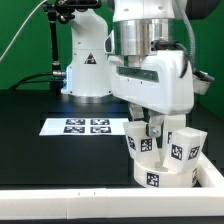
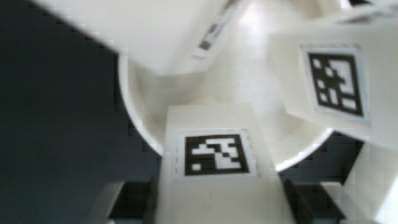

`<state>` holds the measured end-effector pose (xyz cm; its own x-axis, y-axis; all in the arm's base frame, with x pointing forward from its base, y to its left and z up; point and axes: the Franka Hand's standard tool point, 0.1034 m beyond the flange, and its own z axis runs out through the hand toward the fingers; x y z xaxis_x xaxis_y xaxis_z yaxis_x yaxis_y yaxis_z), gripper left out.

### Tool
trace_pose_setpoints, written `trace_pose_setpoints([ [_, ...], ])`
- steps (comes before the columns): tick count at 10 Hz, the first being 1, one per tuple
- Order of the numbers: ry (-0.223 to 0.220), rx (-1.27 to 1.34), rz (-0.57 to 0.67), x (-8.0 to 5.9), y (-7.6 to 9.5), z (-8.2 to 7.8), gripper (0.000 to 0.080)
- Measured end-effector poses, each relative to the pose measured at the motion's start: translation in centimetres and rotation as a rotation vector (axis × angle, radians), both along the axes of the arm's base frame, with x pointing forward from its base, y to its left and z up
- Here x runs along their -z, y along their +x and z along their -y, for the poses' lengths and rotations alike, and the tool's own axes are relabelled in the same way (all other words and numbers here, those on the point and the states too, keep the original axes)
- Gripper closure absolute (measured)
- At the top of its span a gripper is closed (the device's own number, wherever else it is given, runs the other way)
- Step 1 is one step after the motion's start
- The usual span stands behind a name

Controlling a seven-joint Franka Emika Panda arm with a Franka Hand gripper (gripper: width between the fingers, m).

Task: Assemble stool

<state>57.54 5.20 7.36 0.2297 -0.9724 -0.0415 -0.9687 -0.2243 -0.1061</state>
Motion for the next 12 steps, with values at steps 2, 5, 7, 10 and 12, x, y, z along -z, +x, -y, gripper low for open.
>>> trace_pose_setpoints([
  [2,0.035,0.172,0.004,0.01,0.07,0.05,0.0459],
  [5,0.112,0.562,-0.023,0.05,0.03,-0.05,0.0459],
  [7,0.153,0.737,-0.022,0.06,0.06,-0.26,0.0459],
  [10,0.187,0.924,-0.039,0.02,0.11,-0.49,0.0459],
  [12,0.203,0.967,-0.041,-0.01,0.15,-0.63,0.0459],
])
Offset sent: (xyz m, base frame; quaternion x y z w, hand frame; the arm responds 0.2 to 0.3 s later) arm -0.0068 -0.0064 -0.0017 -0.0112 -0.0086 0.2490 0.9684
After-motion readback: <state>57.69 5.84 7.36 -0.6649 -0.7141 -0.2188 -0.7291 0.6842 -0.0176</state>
